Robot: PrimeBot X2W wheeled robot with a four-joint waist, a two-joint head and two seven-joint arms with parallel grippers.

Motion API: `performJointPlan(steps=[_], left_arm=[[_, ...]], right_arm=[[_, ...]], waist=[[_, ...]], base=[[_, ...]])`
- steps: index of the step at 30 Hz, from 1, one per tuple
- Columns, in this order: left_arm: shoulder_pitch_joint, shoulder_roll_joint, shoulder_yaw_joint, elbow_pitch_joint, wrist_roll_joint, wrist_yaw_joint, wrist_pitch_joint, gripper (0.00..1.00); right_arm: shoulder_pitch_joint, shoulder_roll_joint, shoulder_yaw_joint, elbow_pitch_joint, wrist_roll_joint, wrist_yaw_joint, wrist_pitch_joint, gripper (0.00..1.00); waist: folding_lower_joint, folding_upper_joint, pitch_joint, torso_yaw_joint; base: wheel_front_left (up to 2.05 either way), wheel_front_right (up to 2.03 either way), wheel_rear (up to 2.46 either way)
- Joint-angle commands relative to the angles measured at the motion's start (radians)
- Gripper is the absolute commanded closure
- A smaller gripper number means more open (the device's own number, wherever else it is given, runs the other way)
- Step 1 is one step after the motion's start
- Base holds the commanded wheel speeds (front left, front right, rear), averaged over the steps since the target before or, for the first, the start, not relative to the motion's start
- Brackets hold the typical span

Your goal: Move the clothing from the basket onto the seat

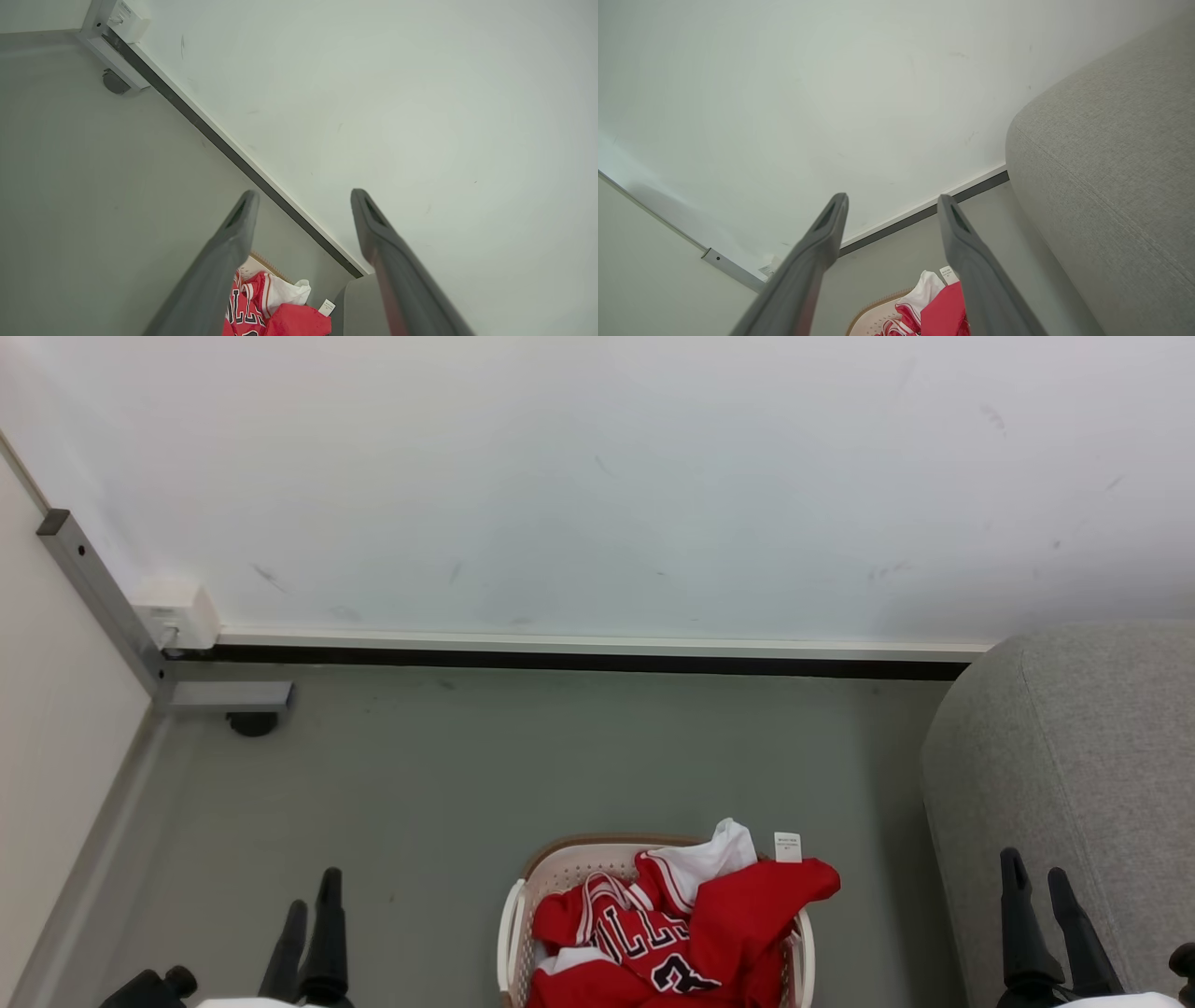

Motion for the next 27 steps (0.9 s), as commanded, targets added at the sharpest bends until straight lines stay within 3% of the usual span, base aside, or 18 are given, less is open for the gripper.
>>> performJointPlan(steps=[1, 27], left_arm=[[-0.002, 0.01, 0.0, -0.013, 0.038, 0.002, -0.012, 0.0], [0.026, 0.012, -0.018, -0.043, 0.359, -0.009, -0.082, 0.0]], right_arm=[[0.002, -0.012, 0.002, -0.02, -0.032, -0.001, -0.011, 0.0], [0.027, -0.014, 0.002, -0.047, -0.304, -0.001, -0.082, 0.0]], waist=[[0.0, -0.0001, 0.0, 0.001], [0.0, -0.0001, 0.004, 0.01]], base=[[0.0, 0.0, 0.0], [0.0, 0.0, 0.0]])
